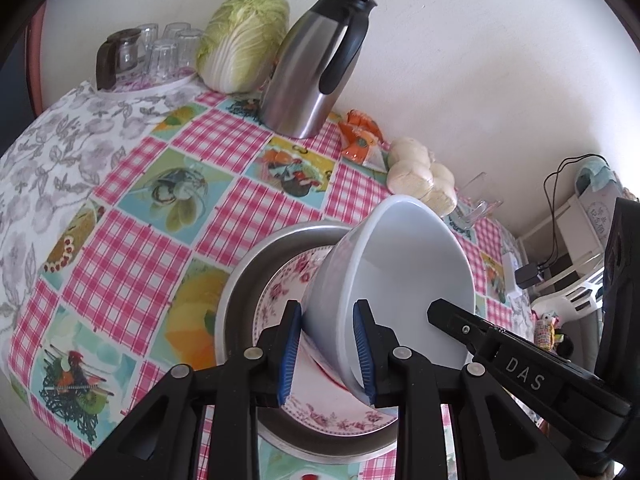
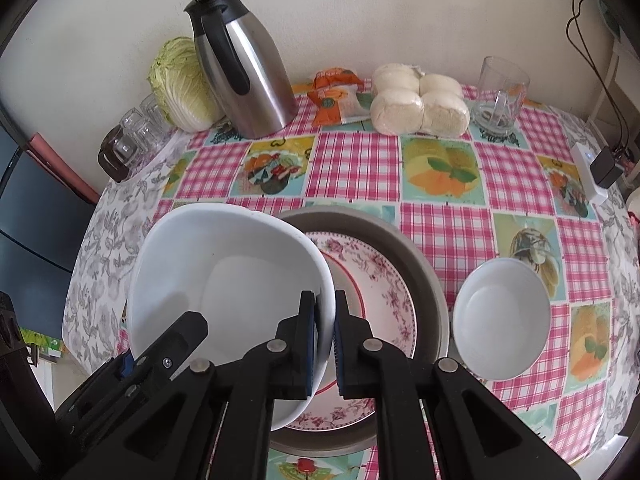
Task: Organize plates and bowls
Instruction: 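Lower the square bowl onto the red-rimmed bowl and open both grippers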
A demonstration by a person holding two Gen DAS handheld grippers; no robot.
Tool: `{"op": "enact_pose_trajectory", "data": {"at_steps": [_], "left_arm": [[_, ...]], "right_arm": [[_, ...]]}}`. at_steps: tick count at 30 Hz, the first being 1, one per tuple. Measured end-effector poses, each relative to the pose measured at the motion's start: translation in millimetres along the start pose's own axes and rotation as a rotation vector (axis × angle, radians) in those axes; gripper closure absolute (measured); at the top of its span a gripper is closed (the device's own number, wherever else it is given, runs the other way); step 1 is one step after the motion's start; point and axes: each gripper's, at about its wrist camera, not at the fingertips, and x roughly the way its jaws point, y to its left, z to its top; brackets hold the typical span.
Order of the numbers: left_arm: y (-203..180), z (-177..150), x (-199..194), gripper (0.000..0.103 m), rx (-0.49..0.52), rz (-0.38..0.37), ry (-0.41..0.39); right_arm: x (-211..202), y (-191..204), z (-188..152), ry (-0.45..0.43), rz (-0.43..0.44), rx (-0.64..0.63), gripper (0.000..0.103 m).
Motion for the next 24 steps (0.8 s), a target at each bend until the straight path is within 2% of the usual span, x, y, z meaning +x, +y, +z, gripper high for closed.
{"op": "enact_pose_trajectory", "data": {"at_steps": [12, 16, 24], "left_arm": [[-4.6, -4.1, 16.5, 0.074, 0.027, -0.001, 0.069], [-4.1, -4.1, 19.8, 0.074, 0.028, 0.008, 0.080], [-1.8, -2.4, 20.0, 0.072, 0.029, 0.006, 0.089]], "right_arm": [[12.1, -7.5, -2.4, 0.042, -0.038, 0.027, 0.093], [17.8, -10.8, -2.1, 0.058, -0.026, 0.053, 0.093], [12.8, -5.4, 1.6, 0.038, -0.036, 0.040, 0.091]]}}
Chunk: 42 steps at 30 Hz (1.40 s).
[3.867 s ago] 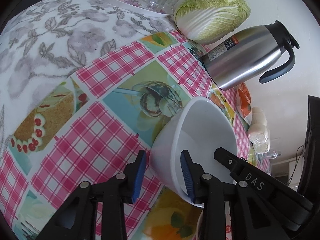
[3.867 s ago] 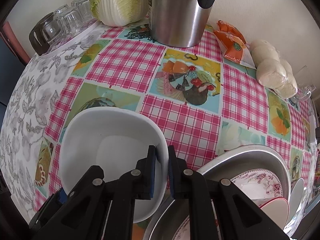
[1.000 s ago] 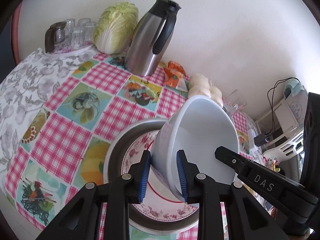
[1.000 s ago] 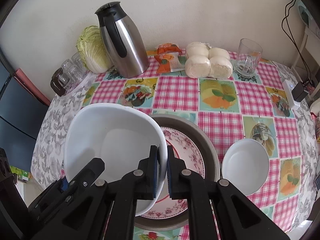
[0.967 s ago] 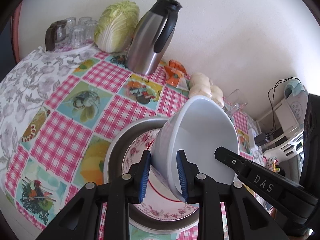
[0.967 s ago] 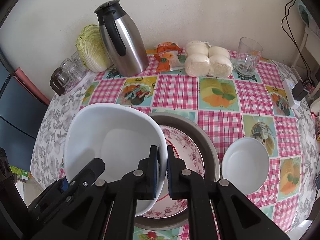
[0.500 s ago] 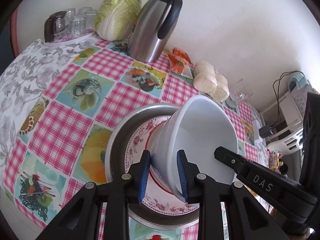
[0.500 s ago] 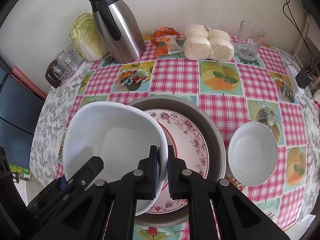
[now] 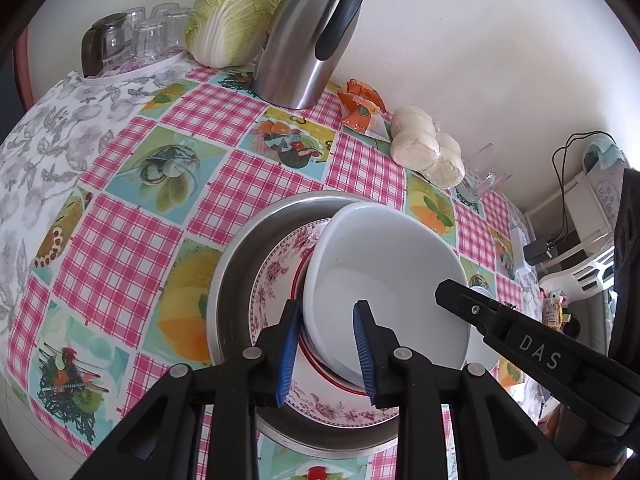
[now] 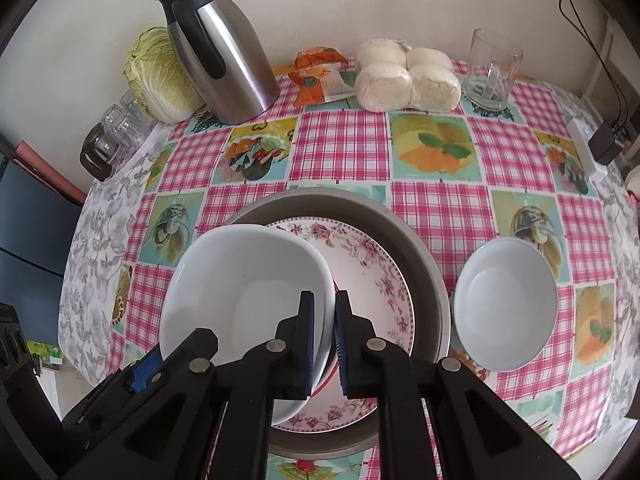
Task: Organize plates and bowls
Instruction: 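Lower the square bowl onto the red-rimmed bowl and open both grippers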
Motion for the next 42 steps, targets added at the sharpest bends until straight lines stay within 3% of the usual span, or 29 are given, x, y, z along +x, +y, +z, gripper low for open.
{"op": "enact_pose_trajectory", "data": {"at_steps": [9, 16, 21, 42], "left_arm": [[1.9, 2.2, -11.9, 0.073, 0.014, -0.002, -0.044], [-1.3, 2.2, -6.4, 0.075, 0.025, 0.018, -0.050], [-1.1, 2.7, 1.8, 0.082, 0.033, 0.056, -0.044], [-16.2, -1.2, 10.8, 0.084, 0.091, 0.115, -0.071]], "right_arm": [[-9.4, -5.9, -16.7, -0.056, 0.044, 0.020, 0.091], [-12.6, -15.3, -43.0, -0.148, 0.138, 0.084, 0.090], [-14.1, -22.7, -50.4, -0.192, 0.205, 0.149, 0.089], [-17.0, -38.9, -51.6, -0.209, 0.280, 0.215, 0.088]]}}
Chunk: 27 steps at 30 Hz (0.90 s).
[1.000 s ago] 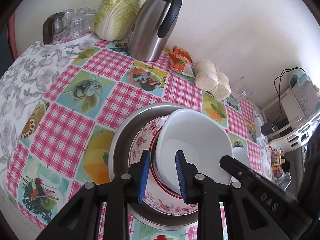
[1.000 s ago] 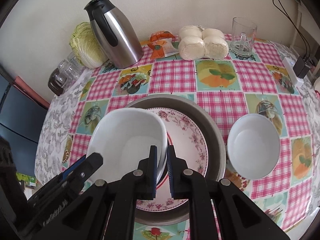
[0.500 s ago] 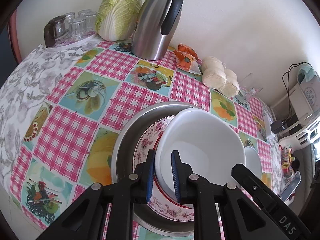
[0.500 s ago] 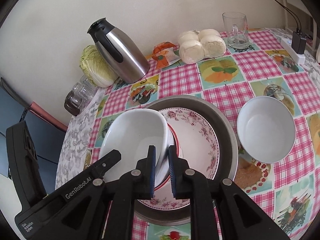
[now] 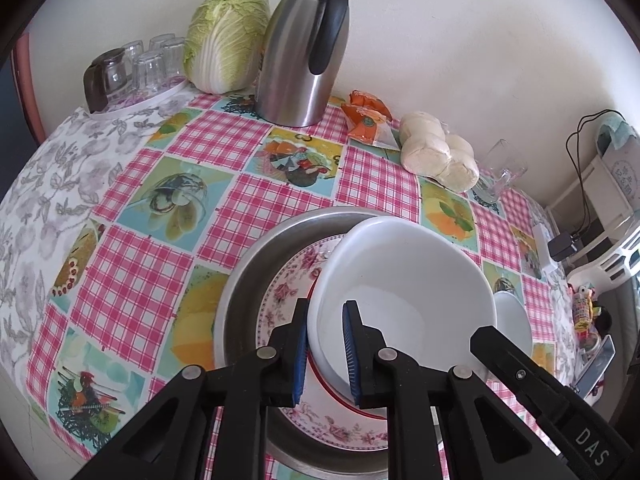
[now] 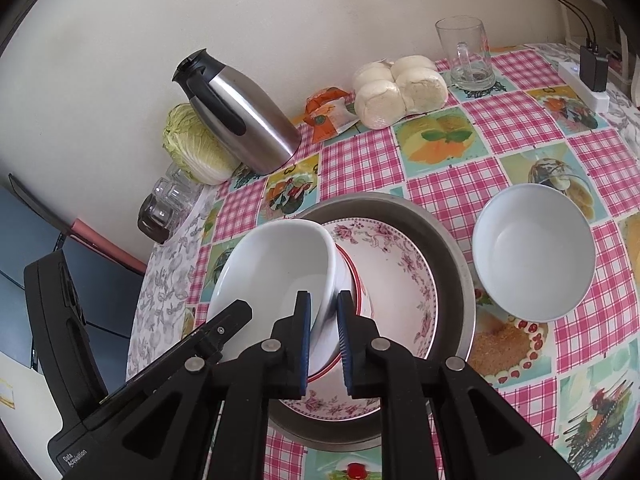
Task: Organize plates and bowls
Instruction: 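Lower the square bowl onto the red-rimmed bowl and open both grippers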
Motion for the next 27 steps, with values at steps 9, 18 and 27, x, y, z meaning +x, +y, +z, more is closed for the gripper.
{"op": "enact_pose_trajectory", "data": {"at_steps": [9, 18, 27], "left_arm": [[-4.4, 4.2, 4.9, 0.084, -0.002, -0.026, -0.012], [5.4, 3.2, -1.2, 0.059, -0.049, 0.016, 0.004], [12.6, 4.4, -28.8, 0.025, -0.070, 0.057, -0.037]], "right_arm": [[-1.7, -10.0, 4.1, -0.002, 0.018, 0.026, 0.088], [-7.4, -3.7, 3.1, 0.011, -0.029, -0.021, 0.085], [-22.9, -1.9, 4.3, -0.002, -0.112, -0.044, 0.057]]}}
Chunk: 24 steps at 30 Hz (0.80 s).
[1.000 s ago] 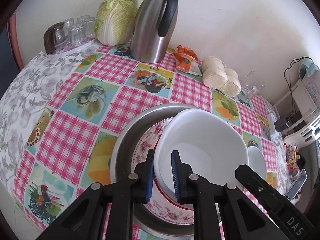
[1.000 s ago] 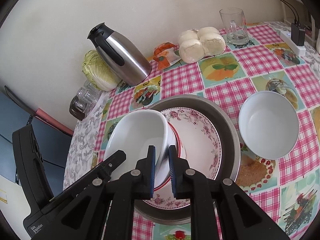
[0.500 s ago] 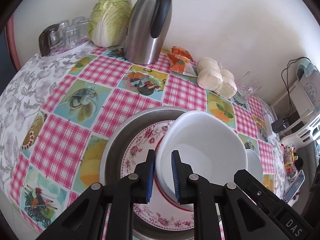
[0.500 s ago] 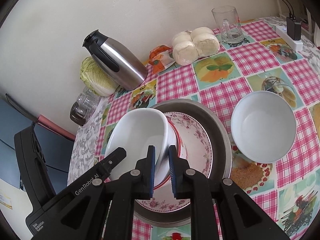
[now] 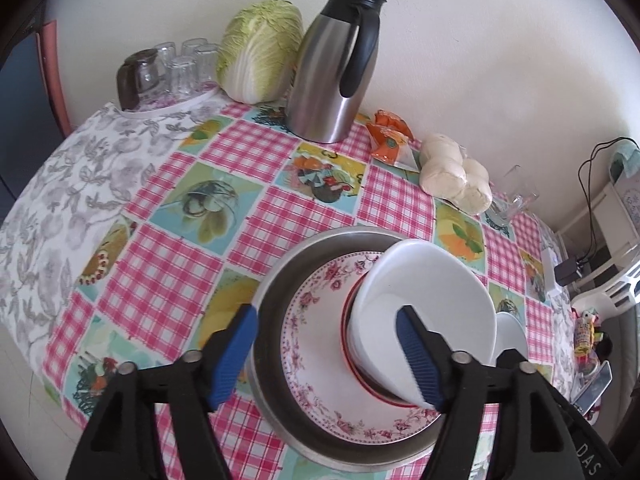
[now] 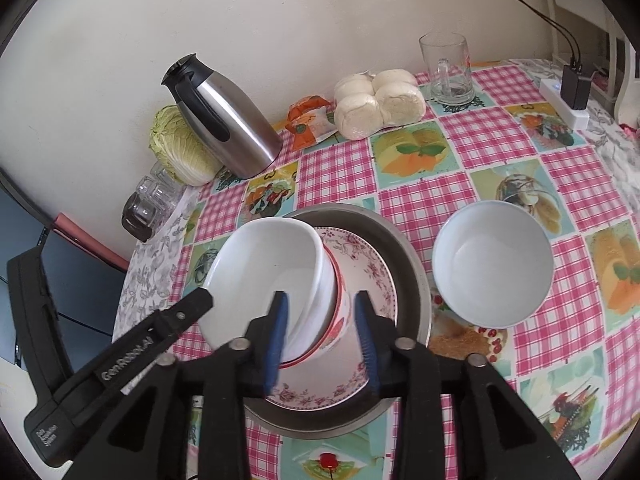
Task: Organize plates and bowls
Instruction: 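Move both grippers to the rim of the pale blue-white bowl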
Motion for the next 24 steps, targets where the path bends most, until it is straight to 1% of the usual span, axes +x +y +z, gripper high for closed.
{"op": "enact_pose_trajectory", "data": {"at_steps": [2, 3, 4, 5, 7, 10, 16, 17, 18, 19, 20, 24], "left_arm": [[1.4, 0.5, -4.1, 0.020, 0.000, 0.029, -0.005], [1.8, 0.4, -5.7, 0.018, -0.001, 0.041, -0.008], [2.5, 0.5, -7.6, 0.014, -0.002, 0.051, -0.012], [3.4, 0.7, -9.4, 0.011, -0.006, 0.059, -0.016], [5.3, 0.9, -12.1, 0.007, -0.016, 0.073, -0.024], [6.7, 1.0, -15.1, 0.002, -0.027, 0.106, -0.040], [2.2, -2.0, -15.3, 0.000, -0.028, 0.133, -0.058], [0.8, -2.5, -15.3, 0.000, -0.028, 0.141, -0.064], [-0.1, -3.5, -15.7, 0.000, -0.031, 0.157, -0.071], [-0.8, -4.2, -15.9, 0.000, -0.031, 0.170, -0.073], [-1.1, -4.9, -16.4, 0.000, -0.032, 0.179, -0.078], [0.4, -6.4, -20.0, 0.000, -0.064, 0.194, -0.094]], "right_arm": [[-3.2, -0.9, 1.1, -0.005, -0.017, -0.003, 0.048], [-4.7, -1.9, 1.9, -0.007, -0.021, -0.002, 0.046], [-6.2, -2.9, 2.4, -0.010, -0.033, -0.002, 0.042], [-7.7, -4.2, 3.0, -0.015, -0.053, -0.003, 0.036], [-10.9, -6.7, 4.1, -0.029, -0.083, -0.003, 0.033], [-13.6, -12.4, 6.1, -0.037, -0.079, 0.005, 0.033], [-17.5, -19.2, 8.7, -0.043, -0.086, 0.010, 0.033], [-17.8, -19.4, 8.9, -0.042, -0.085, 0.008, 0.031], [-17.9, -19.3, 9.2, -0.041, -0.084, 0.005, 0.027], [-18.2, -18.9, 9.2, -0.042, -0.084, 0.002, 0.013], [-19.0, -17.9, 8.8, -0.047, -0.086, -0.004, 0.007], [-20.9, -15.4, 8.8, -0.050, -0.082, -0.027, 0.007]]}}
